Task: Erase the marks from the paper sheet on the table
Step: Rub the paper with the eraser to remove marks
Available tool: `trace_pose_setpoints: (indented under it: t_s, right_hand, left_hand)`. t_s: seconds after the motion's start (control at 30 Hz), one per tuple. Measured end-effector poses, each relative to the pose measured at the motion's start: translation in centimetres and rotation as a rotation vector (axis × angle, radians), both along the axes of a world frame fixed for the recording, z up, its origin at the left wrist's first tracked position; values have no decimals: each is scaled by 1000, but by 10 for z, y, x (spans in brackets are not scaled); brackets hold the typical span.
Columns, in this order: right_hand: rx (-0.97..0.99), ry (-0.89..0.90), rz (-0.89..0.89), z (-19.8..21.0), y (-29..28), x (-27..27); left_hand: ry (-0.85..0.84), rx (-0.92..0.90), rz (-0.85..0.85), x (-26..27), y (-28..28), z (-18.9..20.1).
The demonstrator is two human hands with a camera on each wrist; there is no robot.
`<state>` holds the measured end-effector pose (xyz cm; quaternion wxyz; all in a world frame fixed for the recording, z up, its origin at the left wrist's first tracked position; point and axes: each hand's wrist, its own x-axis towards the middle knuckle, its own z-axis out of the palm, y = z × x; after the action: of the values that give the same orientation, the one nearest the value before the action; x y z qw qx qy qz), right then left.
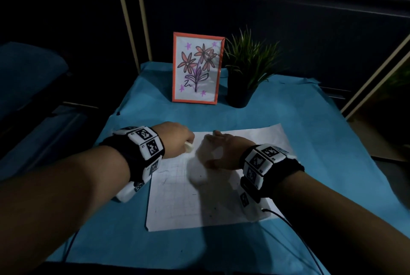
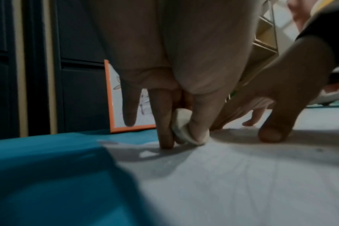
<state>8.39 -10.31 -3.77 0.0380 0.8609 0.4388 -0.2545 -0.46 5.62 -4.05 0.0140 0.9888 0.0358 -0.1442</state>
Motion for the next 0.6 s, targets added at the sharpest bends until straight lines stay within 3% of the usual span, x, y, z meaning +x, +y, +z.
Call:
trace_pose_setpoints:
  t_s: [0.1, 0.27, 0.47, 0.6]
  right_hand:
    - [3, 5, -3, 3, 0, -1]
    - [-17, 2, -10, 1, 1, -2]
    - [3, 16, -22, 2, 1, -1]
    - [5, 16, -38, -2, 0, 0]
  left_hand:
    - [-19, 15, 23, 2, -1, -2]
    - [104, -23, -66, -4, -1, 4]
    - [40, 29, -16, 2, -2, 7]
    - [111, -19, -81, -4, -5, 7]
